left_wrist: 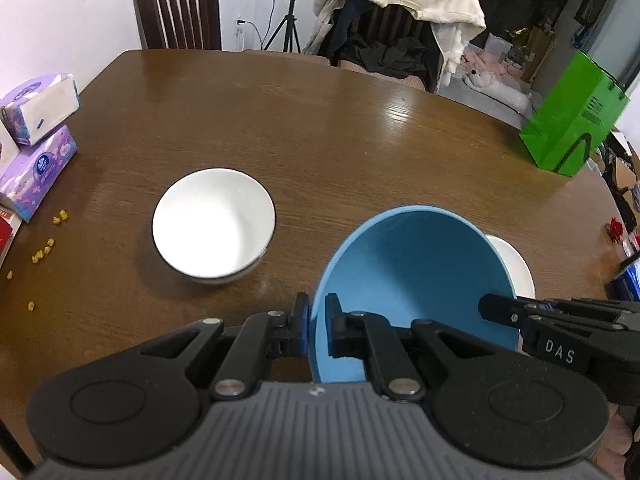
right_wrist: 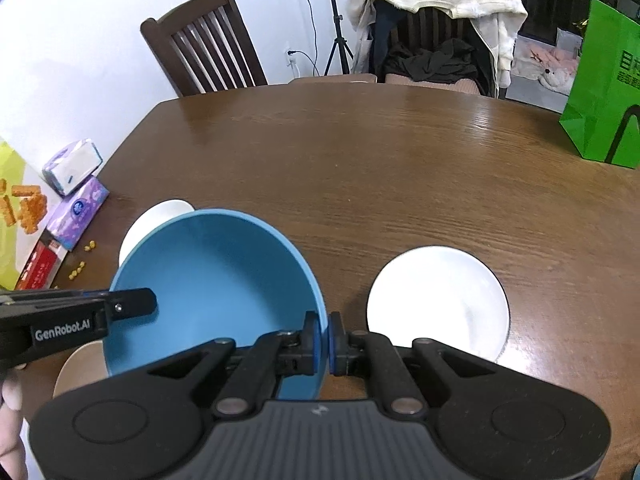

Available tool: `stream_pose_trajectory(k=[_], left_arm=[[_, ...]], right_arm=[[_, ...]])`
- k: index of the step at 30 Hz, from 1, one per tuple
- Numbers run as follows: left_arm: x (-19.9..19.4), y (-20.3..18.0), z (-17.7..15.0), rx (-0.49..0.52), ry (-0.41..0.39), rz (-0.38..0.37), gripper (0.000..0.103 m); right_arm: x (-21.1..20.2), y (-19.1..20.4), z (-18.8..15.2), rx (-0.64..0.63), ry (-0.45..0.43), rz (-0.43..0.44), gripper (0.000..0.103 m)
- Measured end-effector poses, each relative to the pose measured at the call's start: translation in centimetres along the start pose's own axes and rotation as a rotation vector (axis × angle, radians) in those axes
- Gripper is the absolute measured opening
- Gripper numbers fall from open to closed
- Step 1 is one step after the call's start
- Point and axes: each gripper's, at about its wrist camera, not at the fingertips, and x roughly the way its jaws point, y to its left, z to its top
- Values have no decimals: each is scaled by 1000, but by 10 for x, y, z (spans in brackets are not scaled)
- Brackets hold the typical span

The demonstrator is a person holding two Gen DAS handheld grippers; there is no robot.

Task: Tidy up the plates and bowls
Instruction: 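Lift the gripped blue bowl and carry it across the table toward the yellow mug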

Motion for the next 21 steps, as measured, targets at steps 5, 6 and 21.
stream_pose_trajectory(k=[5, 6, 21], left_arm=[[-14, -6, -12, -1, -8, -7, 9], [-17, -7, -15, 0, -10, -7, 9], [-49, -35, -54, 58, -32, -26, 9]], right_arm=[[-21, -4, -15, 7, -18, 2, 5], [-24, -4, -18, 5, -20, 2, 5], [-66, -14, -64, 30, -47, -14, 5]])
